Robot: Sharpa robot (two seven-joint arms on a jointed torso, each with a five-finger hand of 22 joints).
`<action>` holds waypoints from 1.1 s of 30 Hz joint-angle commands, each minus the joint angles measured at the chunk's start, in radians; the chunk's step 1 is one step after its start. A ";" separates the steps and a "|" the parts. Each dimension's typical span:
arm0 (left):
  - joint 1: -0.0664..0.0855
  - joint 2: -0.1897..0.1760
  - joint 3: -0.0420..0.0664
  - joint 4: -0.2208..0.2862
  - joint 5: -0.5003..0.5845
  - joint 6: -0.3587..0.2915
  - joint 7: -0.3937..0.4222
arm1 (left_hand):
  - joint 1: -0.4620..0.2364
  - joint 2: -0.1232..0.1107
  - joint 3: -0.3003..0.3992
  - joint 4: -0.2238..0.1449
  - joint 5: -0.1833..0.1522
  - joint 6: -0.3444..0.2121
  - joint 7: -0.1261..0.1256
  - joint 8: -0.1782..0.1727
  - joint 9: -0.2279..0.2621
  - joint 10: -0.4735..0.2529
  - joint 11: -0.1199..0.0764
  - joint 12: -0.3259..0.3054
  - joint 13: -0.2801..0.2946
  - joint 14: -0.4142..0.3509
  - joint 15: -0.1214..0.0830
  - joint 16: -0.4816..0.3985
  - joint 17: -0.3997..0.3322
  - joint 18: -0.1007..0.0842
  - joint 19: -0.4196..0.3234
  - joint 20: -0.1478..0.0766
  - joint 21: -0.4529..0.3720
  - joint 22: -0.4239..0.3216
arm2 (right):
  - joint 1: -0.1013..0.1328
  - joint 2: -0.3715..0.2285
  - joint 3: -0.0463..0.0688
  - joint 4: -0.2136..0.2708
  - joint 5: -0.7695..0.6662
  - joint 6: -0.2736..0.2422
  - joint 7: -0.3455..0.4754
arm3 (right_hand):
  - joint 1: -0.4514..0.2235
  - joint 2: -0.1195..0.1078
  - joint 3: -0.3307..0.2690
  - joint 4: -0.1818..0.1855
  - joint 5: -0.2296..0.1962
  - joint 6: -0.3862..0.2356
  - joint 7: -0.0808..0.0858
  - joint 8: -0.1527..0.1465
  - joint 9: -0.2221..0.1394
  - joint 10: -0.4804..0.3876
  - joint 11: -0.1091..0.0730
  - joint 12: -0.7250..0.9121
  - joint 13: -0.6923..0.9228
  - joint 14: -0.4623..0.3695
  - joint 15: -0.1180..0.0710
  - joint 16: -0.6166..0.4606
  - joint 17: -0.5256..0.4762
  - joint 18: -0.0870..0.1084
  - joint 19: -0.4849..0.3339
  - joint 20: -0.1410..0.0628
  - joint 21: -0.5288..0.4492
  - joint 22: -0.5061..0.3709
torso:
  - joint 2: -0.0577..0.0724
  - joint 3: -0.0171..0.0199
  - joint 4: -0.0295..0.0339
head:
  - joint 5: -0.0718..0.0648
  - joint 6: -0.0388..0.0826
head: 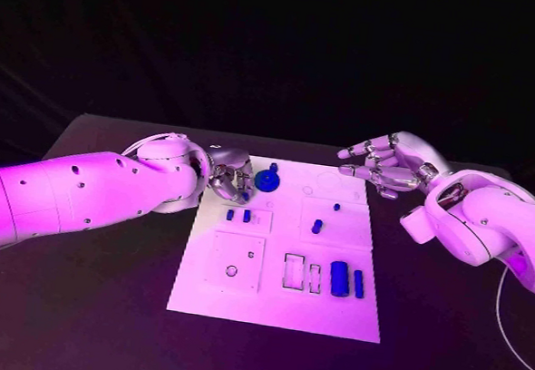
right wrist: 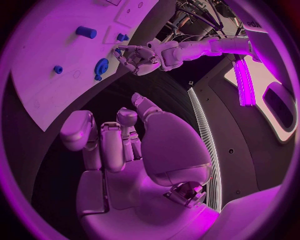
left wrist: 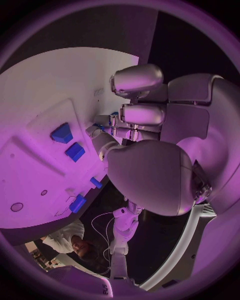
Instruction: Assemble the parts on the task board
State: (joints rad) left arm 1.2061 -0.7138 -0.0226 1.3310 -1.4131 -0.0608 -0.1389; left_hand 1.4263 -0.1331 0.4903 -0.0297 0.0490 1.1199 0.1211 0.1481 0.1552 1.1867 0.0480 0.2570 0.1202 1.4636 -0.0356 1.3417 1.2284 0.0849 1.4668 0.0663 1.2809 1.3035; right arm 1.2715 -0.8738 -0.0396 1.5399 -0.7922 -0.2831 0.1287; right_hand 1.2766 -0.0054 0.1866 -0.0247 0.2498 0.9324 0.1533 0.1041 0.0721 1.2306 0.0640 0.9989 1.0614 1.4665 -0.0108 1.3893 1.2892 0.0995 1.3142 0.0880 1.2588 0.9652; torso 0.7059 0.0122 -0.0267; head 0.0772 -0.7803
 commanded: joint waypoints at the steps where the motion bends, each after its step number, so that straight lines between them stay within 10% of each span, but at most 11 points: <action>1: -0.004 0.005 -0.002 -0.002 -0.014 0.027 -0.005 | -0.012 0.003 0.005 -0.002 0.006 -0.004 0.006 -0.006 -0.003 -0.001 0.007 -0.009 0.001 0.044 0.008 0.004 -0.001 -0.017 0.007 0.006 0.003 0.002 | -0.001 0.000 0.000 0.000 0.002 0.011 0.006 | -0.003 0.005 0.004 0.002 0.007 0.005 0.004 0.003 -0.001 -0.003 0.000 0.005 0.001 0.045 -0.005 -0.005 0.000 0.013 -0.004 0.000 -0.003 -0.002 | 0.000 -0.0001 -0.0005 | -0.001 0.000; 33: -0.007 -0.002 -0.003 0.000 -0.014 0.031 -0.003 | -0.038 -0.015 0.016 -0.006 0.006 -0.050 0.029 -0.054 -0.022 -0.041 0.031 -0.065 -0.001 0.040 0.027 0.003 -0.015 -0.017 0.002 0.022 0.004 0.008 | -0.001 0.000 0.000 -0.002 0.002 0.016 0.005 | -0.005 0.004 0.004 0.003 0.007 0.005 0.004 0.004 -0.001 -0.003 0.000 0.007 0.001 0.045 -0.005 -0.005 0.000 0.013 -0.004 0.000 -0.004 -0.002 | 0.000 -0.0006 0.0010 | 0.001 -0.005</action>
State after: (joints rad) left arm 1.2000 -0.7157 -0.0253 1.3298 -1.4212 -0.0500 -0.1406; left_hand 1.4007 -0.1488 0.5011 -0.0344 0.0491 1.0768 0.1500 0.0968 0.1346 1.1524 0.0821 0.1956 0.1205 1.4654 -0.0153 1.3417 1.2149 0.0848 1.4668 0.0808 1.2809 1.3080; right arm 1.2712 -0.8744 -0.0396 1.5386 -0.7911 -0.2758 0.1283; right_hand 1.2766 -0.0054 0.1866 -0.0247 0.2498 0.9324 0.1533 0.1041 0.0723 1.2306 0.0640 0.9989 1.0614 1.4665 -0.0108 1.3893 1.2892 0.0995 1.3142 0.0880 1.2588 0.9637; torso 0.7058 0.0114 -0.0257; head 0.0779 -0.7854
